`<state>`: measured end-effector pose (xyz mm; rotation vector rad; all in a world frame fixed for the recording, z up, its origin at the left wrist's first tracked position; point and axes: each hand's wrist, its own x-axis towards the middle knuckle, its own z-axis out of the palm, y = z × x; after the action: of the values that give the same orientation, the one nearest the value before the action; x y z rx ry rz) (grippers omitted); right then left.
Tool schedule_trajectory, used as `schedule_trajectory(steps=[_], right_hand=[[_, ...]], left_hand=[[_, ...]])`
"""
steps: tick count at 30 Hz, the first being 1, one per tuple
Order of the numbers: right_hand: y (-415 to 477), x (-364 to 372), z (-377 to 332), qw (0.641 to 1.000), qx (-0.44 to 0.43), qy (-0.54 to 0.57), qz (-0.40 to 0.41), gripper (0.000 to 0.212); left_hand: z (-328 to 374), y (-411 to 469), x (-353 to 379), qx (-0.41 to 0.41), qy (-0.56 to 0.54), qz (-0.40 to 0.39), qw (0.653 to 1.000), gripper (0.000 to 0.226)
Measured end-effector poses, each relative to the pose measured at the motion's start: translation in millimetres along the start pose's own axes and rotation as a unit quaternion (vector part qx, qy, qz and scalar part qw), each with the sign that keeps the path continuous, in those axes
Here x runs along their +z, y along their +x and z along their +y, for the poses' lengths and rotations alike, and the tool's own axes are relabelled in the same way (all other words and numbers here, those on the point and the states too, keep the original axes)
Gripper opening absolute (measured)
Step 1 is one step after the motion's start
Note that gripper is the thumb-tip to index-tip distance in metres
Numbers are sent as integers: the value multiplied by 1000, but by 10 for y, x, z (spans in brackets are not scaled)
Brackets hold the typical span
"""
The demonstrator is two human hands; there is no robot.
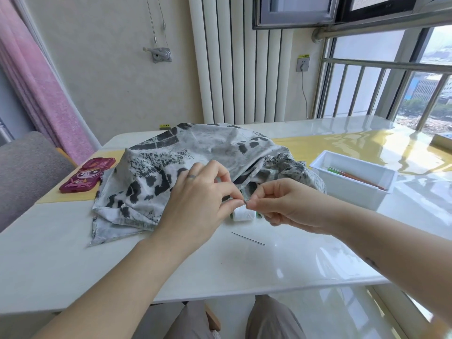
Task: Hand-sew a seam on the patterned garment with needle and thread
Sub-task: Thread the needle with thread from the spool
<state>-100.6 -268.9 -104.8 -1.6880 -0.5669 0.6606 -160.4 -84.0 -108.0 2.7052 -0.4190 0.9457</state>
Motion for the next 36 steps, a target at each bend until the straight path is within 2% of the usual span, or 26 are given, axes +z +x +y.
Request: schedule_trajectory(steps=[3, 6, 8, 11, 15, 18, 20, 22, 27, 29, 31, 33, 35, 36], right_hand=[[4, -78, 41, 998, -32, -26, 38, 18], [-9, -165, 65, 989, -47, -103, 91, 20], [-26, -205, 69, 981, -47, -143, 121, 19], [-45, -255, 47, 963, -63, -198, 173, 19], [-44, -316, -11, 945, -83, -241, 204, 18], [-51, -340, -43, 944, -78, -244, 208, 19], [-54, -344, -61, 941, -78, -254, 210, 17], [-52, -345, -71, 939, -75, -264, 210, 15], [-60, -346, -81, 938, -68, -270, 209, 15], [-69, -358, -76, 939, -69, -268, 206, 15], [-78, -375, -59, 941, -67, -259, 207, 15], [-82, -392, -26, 948, -62, -232, 208, 16], [-78, -387, 10, 962, -57, -172, 205, 16], [-68, -372, 27, 969, -61, -127, 205, 15]], left_hand=[[-30, -33, 92, -16, -10, -18, 1000, 9], [37, -64, 185, -31, -1, -123, 992, 13], [60, -78, 266, 0, 44, -190, 981, 19], [124, -77, 363, 87, 86, -216, 969, 8], [163, -21, 489, 131, 191, -280, 932, 24], [302, 54, 451, 168, 232, -323, 902, 13], [333, 119, 477, 192, 263, -336, 884, 19], [397, 207, 478, 215, 279, -366, 862, 14], [524, 349, 471, 235, 271, -447, 820, 25], [539, 361, 455, 234, 264, -448, 822, 32], [504, 352, 396, 202, 226, -439, 846, 24], [388, 355, 318, 122, 124, -422, 890, 6], [203, 375, 227, 2, -21, -394, 919, 6], [106, 378, 185, -59, -106, -366, 923, 6]])
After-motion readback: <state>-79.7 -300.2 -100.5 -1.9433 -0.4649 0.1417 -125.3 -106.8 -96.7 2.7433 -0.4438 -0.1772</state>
